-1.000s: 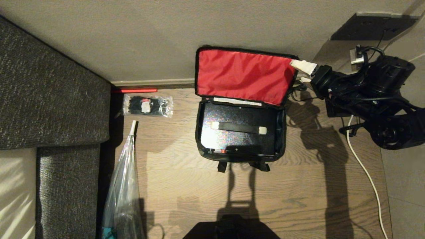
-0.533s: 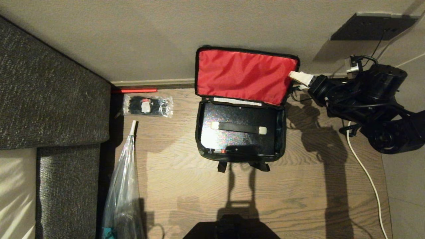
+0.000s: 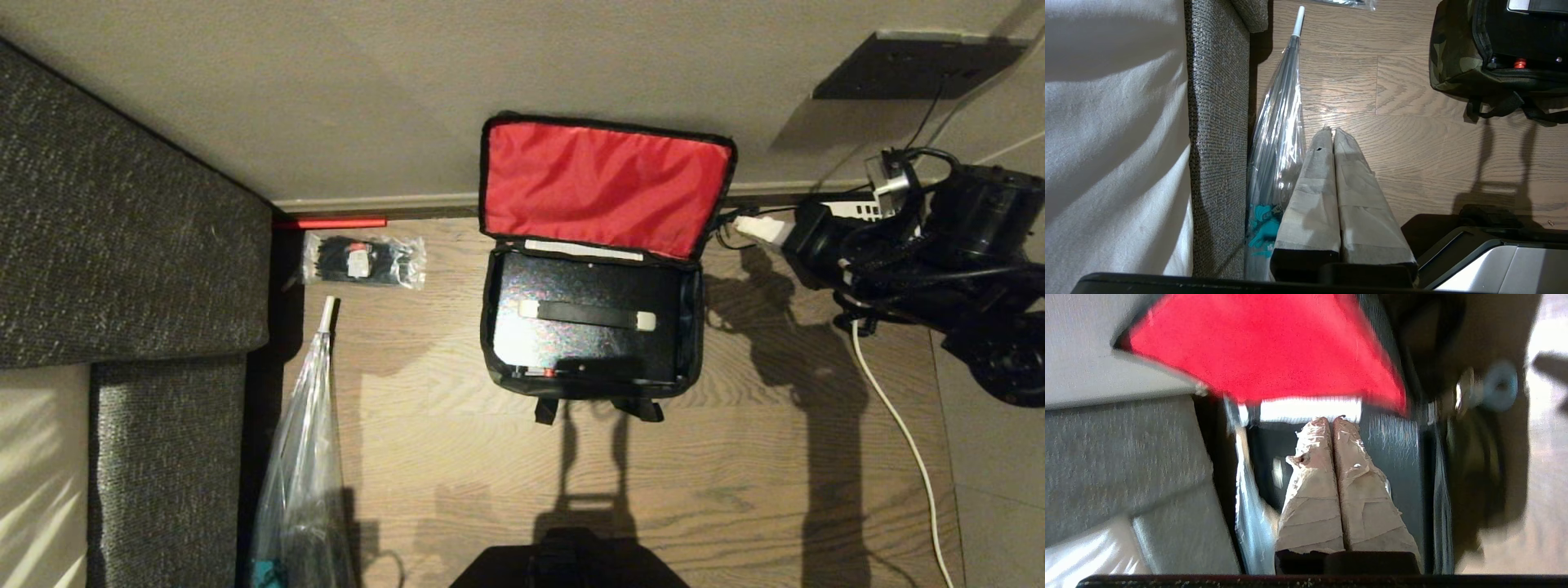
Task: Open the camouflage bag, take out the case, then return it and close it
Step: Grip the handle
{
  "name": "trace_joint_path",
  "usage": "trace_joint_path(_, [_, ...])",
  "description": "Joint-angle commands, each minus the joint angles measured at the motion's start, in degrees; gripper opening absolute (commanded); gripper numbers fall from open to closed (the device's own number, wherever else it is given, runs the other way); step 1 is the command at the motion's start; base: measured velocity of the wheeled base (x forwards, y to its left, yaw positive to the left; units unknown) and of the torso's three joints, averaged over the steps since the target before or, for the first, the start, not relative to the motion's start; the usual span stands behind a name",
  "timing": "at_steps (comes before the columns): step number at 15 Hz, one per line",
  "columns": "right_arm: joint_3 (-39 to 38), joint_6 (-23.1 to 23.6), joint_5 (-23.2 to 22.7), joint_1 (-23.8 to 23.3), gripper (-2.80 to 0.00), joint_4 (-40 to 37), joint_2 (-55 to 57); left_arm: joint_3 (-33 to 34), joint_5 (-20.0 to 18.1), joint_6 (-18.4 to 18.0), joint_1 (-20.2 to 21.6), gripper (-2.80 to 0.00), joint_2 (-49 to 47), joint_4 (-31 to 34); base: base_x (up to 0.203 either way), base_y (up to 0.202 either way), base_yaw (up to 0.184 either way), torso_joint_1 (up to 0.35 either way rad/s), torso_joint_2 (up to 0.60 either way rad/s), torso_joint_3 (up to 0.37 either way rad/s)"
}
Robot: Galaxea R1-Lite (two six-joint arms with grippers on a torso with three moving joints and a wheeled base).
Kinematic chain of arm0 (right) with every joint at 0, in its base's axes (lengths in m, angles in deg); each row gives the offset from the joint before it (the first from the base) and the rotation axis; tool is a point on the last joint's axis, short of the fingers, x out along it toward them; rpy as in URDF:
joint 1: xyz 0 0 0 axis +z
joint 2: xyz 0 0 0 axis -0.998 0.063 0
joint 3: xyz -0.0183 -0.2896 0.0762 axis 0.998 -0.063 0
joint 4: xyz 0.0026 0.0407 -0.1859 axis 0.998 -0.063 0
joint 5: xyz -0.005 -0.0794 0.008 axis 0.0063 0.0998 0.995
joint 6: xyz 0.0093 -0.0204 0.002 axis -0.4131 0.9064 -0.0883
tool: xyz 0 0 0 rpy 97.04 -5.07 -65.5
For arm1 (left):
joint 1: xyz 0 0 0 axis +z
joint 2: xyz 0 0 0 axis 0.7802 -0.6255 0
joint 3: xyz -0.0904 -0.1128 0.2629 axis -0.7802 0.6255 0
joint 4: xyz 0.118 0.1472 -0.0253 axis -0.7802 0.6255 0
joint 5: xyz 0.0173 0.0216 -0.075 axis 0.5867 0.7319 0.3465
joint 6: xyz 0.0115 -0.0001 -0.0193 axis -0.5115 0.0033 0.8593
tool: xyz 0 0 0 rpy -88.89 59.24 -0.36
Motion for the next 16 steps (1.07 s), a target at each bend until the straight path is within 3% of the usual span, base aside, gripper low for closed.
trace_joint_path(1, [-4.89, 0.89, -1.16, -0.02, -2.8, -5.03, -8.35, 0.18, 0.02, 0.04, 0.08, -2.8, 0.11, -0.06, 0.0, 0.0, 0.0, 0.0, 0.0, 0.0])
trace_joint_path(5, [-23.44, 11.61, -1.39, 0.0, -2.8, -9.31, -20.0, 0.18, 0.02, 0.04, 0.08, -2.8, 0.11, 0.03, 0.0, 0.0, 0.0, 0.0, 0.0, 0.0])
trace_joint_path(8, [-30.33, 15.99, -0.1, 0.03, -2.8, -13.74, -34.27, 0.18, 0.02, 0.04, 0.08, -2.8, 0.11, -0.05, 0.0, 0.0, 0.0, 0.0, 0.0, 0.0])
trace_joint_path(11, [-37.62, 22.31, 7.19, -0.01, -2.8, -19.6, -48.95, 0.18, 0.02, 0.04, 0.08, -2.8, 0.11, -0.04, 0.0, 0.0, 0.0, 0.0, 0.0, 0.0])
trace_joint_path(16, [-41.78, 30.77, 17.7, 0.03, -2.8, -48.35, -80.13, 0.18, 0.02, 0.04, 0.01, -2.8, 0.11, 0.03, 0.0, 0.0, 0.0, 0.0, 0.0, 0.0])
